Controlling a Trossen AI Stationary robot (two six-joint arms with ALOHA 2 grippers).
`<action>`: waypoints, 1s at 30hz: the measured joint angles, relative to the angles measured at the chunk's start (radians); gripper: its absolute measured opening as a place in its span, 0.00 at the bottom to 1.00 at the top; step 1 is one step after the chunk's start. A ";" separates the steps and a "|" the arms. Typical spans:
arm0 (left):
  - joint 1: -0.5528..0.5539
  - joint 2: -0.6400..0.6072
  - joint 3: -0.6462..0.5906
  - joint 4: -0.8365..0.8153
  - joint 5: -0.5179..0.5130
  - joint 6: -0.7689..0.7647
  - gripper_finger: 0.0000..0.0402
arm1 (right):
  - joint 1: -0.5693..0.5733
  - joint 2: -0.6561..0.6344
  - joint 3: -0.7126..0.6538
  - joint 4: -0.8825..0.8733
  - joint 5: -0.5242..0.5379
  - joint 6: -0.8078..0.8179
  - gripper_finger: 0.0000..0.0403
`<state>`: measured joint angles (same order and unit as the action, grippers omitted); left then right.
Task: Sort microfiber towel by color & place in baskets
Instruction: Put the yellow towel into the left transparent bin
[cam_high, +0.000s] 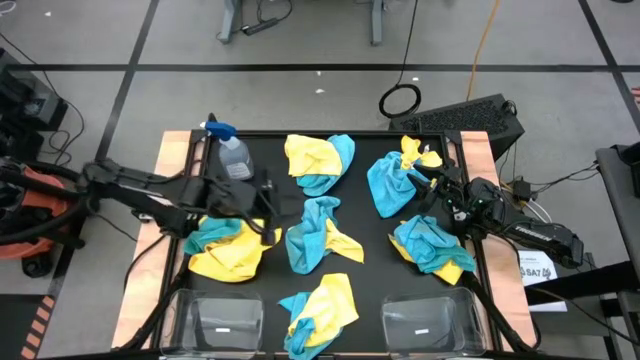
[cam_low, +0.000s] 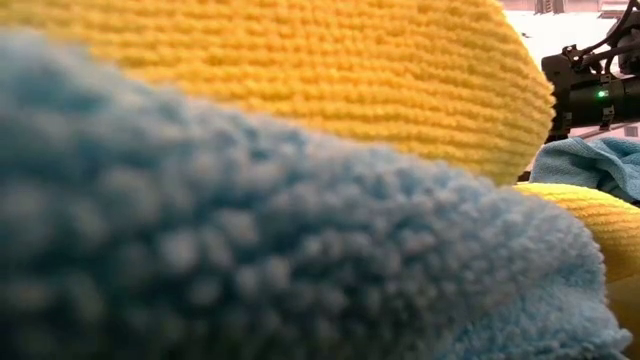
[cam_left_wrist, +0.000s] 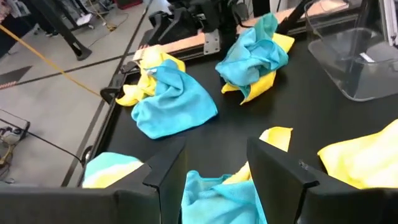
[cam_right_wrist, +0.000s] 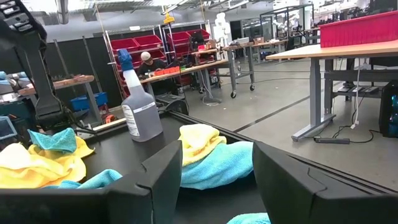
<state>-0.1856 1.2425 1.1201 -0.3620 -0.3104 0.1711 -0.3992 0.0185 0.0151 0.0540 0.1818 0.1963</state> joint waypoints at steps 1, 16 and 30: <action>0.000 0.027 0.013 0.000 0.006 0.000 0.44 | 0.000 0.000 0.000 0.000 0.000 0.000 0.46; 0.000 0.414 0.192 -0.059 0.085 -0.001 0.44 | 0.000 0.000 0.000 0.000 0.000 0.000 0.46; 0.024 0.622 0.253 -0.051 0.177 -0.017 0.44 | 0.000 0.000 0.000 0.000 0.000 0.000 0.46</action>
<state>-0.1616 1.8649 1.3727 -0.4131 -0.1337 0.1542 -0.3995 0.0185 0.0151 0.0542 0.1816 0.1964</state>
